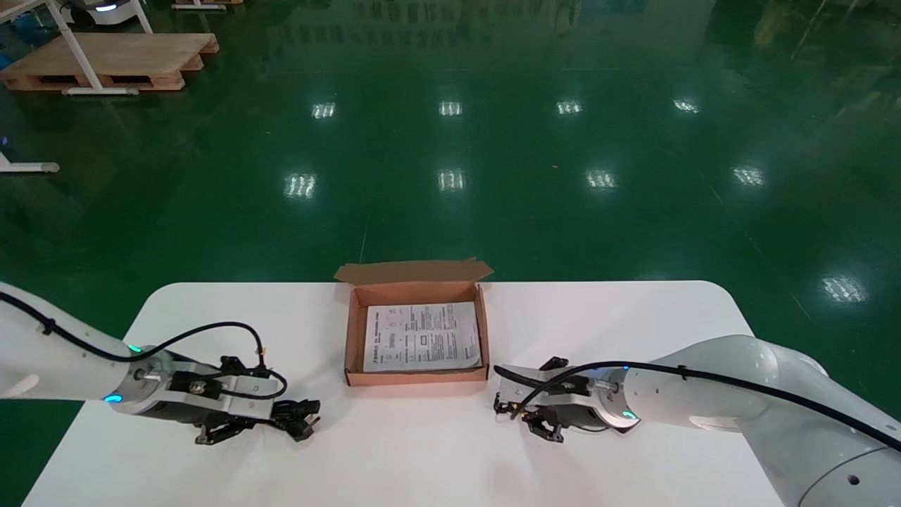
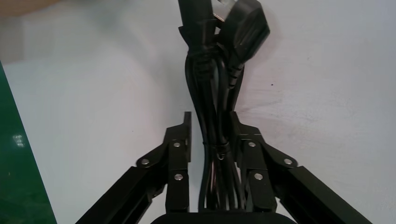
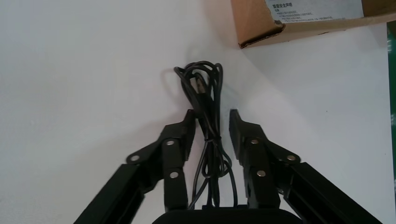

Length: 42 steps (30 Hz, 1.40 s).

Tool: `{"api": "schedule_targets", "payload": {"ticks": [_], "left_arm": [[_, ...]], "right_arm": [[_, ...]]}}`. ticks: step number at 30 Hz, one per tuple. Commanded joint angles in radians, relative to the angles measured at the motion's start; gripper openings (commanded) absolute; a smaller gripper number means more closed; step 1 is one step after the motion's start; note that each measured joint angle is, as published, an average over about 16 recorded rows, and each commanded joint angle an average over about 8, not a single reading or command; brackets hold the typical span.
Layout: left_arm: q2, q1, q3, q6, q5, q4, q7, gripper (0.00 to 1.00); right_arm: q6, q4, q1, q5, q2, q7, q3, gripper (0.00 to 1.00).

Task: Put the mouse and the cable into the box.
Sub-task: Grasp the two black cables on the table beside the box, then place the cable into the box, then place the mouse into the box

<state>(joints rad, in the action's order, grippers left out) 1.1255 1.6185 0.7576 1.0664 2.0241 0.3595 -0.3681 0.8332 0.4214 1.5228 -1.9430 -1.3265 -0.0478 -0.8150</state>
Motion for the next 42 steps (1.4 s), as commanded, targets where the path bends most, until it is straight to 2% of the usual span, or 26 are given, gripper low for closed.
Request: {"api": "schedule_targets", "payload": {"ticks": [1, 19, 23, 27, 32, 38, 42], "left_arm": [[0.0, 0.0, 0.0, 0.0, 0.0, 0.0, 0.0, 0.0], [-0.011, 0.019, -0.008, 0.011, -0.011, 0.013, -0.006, 0.0], [-0.04, 0.073, -0.034, 0.062, -0.055, 0.069, -0.031, 0.0], [-0.045, 0.133, -0.075, 0.13, -0.136, 0.151, -0.096, 0.0], [0.035, 0.144, -0.124, 0.111, -0.237, 0.143, -0.198, 0.0], [0.176, 0.101, -0.173, -0.062, -0.312, -0.011, -0.282, 0.0], [0.225, 0.08, -0.187, -0.145, -0.332, -0.076, -0.305, 0.0]], "right_arm": [[0.0, 0.0, 0.0, 0.0, 0.0, 0.0, 0.0, 0.0], [-0.003, 0.005, 0.008, 0.002, 0.007, 0.0, 0.003, 0.0], [-0.029, 0.018, 0.055, 0.002, 0.03, -0.004, 0.014, 0.0], [-0.083, 0.026, 0.14, -0.005, 0.065, -0.008, 0.033, 0.0], [-0.147, 0.016, 0.248, 0.001, 0.101, 0.001, 0.066, 0.0], [-0.189, 0.028, 0.332, 0.035, 0.132, 0.003, 0.107, 0.0], [-0.197, 0.045, 0.353, 0.051, 0.144, -0.001, 0.12, 0.0]]}}
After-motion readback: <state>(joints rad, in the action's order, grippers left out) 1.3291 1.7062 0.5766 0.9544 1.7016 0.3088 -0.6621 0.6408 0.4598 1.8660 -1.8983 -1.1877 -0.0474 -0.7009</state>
